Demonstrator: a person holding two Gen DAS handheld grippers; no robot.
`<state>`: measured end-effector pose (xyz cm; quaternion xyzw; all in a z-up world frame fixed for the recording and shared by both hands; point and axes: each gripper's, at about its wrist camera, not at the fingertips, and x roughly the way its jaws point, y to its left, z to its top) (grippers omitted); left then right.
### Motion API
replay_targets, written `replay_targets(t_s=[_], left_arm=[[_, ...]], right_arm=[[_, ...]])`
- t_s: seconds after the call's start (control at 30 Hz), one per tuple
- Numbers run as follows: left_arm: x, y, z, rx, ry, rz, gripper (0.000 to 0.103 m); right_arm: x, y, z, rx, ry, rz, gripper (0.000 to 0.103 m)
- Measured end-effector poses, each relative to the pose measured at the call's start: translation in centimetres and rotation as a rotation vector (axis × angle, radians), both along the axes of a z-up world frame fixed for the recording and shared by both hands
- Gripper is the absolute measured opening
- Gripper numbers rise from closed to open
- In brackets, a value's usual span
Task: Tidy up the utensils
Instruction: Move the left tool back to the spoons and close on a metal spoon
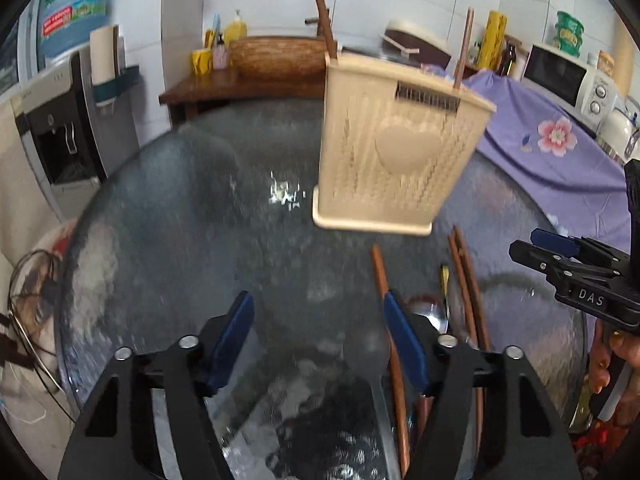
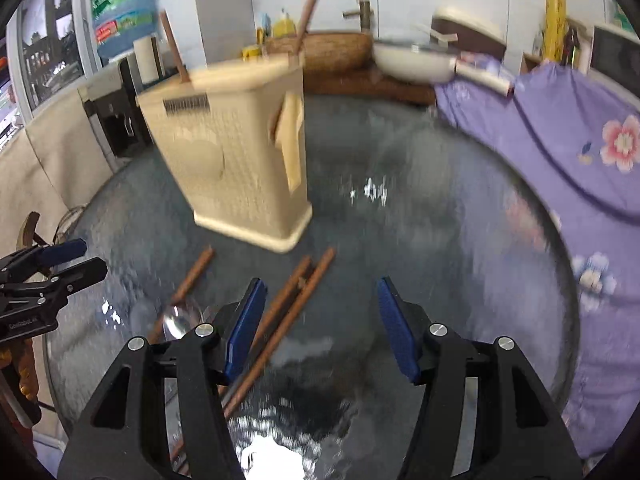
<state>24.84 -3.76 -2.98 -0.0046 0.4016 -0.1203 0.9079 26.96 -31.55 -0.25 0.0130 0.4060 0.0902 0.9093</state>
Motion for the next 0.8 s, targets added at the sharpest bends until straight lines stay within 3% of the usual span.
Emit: replay_targets(t_s=[0.17, 0.53, 0.8], left_arm=[[-1.4, 0.0, -2.2, -0.015, 0.060, -0.015, 0.054], [-2.4, -1.1, -4.1, -0.013, 0.104, -0.046, 0.050], [-2.8, -1.0, -4.4, 0.031, 0.101, -0.058, 0.050]], right_arm=[[-1.3, 0.9, -2.4, -0.033, 0.048, 0.014, 0.057], [-2.0, 3.4, -4.0, -0.105, 0.081, 0.038, 0.056], [-2.3, 0.9, -4.2, -0.197, 0.094, 0.006, 0.056]])
